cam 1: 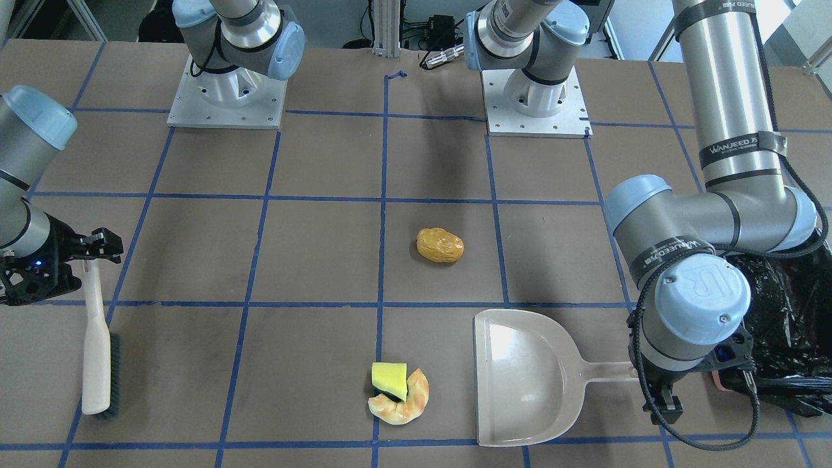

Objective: Sweep and dump trash into bin
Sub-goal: 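Grasp the dustpan handle with left gripper while right gripper grasps brush handle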

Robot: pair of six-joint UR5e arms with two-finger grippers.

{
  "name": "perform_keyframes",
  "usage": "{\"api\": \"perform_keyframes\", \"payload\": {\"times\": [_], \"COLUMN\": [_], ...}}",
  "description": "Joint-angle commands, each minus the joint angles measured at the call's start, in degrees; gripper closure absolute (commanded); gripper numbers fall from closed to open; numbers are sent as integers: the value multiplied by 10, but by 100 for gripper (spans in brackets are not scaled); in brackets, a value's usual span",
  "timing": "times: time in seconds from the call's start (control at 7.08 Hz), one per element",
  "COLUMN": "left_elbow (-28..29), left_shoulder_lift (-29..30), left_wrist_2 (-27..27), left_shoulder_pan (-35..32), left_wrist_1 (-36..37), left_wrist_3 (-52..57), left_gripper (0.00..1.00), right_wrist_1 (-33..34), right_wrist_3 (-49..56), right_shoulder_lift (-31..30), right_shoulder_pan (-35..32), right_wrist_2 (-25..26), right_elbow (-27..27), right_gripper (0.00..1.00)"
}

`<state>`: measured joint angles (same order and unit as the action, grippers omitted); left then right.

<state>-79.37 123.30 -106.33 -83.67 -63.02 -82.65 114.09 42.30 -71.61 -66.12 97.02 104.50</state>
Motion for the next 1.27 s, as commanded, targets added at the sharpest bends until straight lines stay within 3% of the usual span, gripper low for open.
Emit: {"api": "perform_keyframes", "payload": {"times": [0.0, 0.28, 0.85, 0.99, 1.13], "left_elbow": [-12, -13, -35, -35, -32], "left_shoulder_lift": [7, 17, 18, 18, 16], "left_wrist_2": [0, -1, -1, 0, 2], "left_shoulder_pan": [1, 1, 3, 3, 2], "left_wrist_1": [-5, -5, -5, -4, 0], "left_wrist_3": [-6, -8, -11, -6, -4], "left_gripper": [6, 5, 5, 34, 99], "right_wrist_1": [3, 3, 2, -9, -49], "right_wrist_3": [-1, 0, -13, -50, -121], "right_shoulder_lift": [1, 2, -5, -12, -29], "right_shoulder_pan": [-1, -1, -6, -31, -72], "right_wrist_2": [0, 0, -2, 0, 0], "right_elbow": [-4, -4, -14, -36, -46], "right_gripper": [43, 73, 88, 90, 93]}}
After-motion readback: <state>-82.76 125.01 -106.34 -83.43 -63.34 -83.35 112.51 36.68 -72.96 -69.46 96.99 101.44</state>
